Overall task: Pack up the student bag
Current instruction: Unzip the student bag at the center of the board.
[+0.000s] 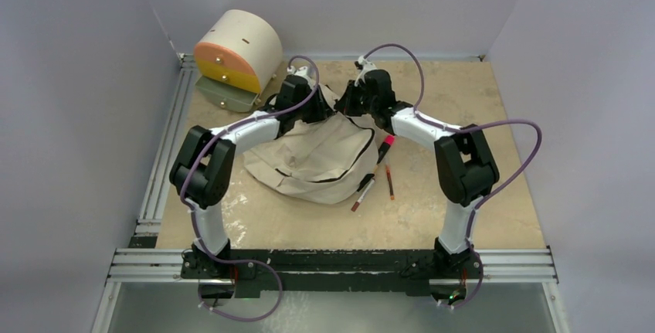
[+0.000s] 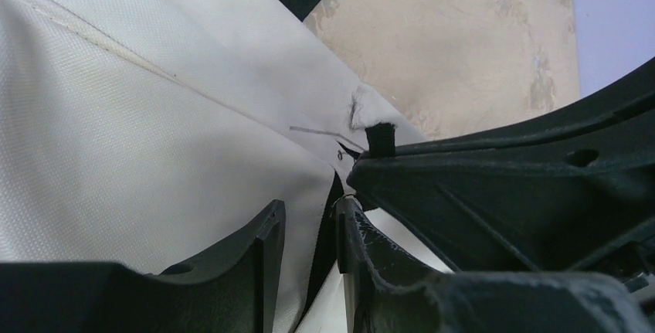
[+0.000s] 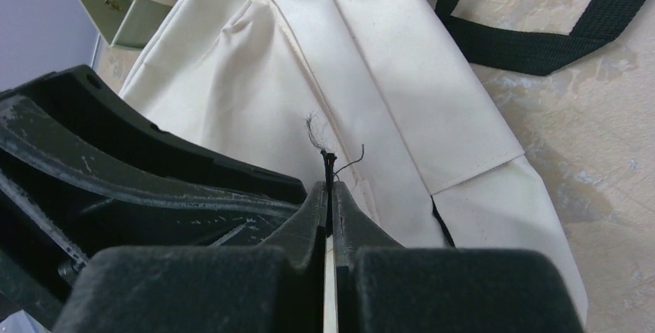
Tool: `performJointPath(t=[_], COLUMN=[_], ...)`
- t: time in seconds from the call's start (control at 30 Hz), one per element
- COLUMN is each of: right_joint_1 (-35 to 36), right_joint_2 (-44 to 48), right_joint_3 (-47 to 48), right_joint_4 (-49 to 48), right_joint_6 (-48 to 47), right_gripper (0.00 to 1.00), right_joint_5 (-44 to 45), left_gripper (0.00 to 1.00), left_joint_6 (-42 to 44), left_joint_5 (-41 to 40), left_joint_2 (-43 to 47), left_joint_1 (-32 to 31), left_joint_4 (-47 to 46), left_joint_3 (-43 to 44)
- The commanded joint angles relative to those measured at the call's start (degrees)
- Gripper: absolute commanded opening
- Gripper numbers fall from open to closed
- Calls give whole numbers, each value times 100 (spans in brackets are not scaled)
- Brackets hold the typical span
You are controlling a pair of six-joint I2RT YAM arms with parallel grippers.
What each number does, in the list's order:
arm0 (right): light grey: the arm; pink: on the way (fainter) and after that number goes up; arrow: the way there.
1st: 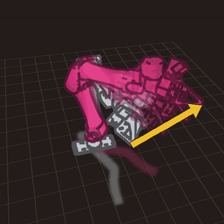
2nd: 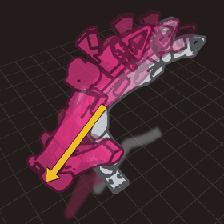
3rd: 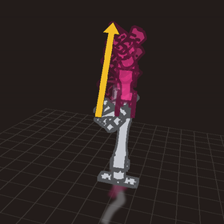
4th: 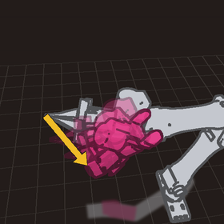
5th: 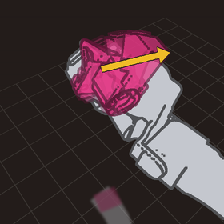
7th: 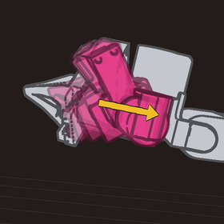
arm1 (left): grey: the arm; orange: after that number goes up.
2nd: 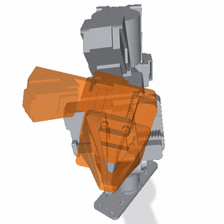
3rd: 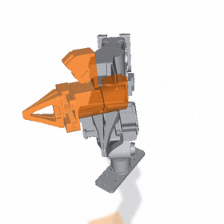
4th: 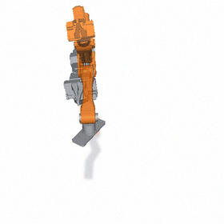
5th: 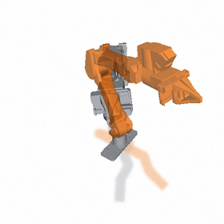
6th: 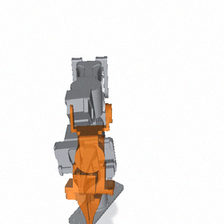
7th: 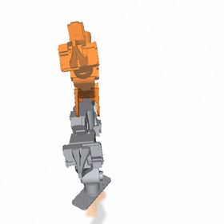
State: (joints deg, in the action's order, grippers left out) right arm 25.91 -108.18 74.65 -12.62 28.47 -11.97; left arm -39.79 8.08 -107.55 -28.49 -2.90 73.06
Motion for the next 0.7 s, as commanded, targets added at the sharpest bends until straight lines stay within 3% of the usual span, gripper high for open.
performJointPath(t=[0.0,0.3,0.43,0.67], right_joint_1=[-42,-42,-42,-42], right_joint_2=[389,503,529,613], right_joint_3=[-114,-649,-683,-809], right_joint_4=[-411,-1095,-1296,-1655], right_joint_6=[-240,-901,-1095,-1134], right_gripper=[0,0,0,0], right_joint_5=[-345,-609,-696,-886], left_gripper=[30,38,46,48], left_joint_6=[-97,-1045,-1046,-1224], left_joint_5=[27,-621,-428,-37], left_joint_2=[419,1007,927,630], left_joint_1=[73,230,239,239], left_joint_4=[-450,-238,-204,-217], left_joint_3=[-45,-291,-126,33])
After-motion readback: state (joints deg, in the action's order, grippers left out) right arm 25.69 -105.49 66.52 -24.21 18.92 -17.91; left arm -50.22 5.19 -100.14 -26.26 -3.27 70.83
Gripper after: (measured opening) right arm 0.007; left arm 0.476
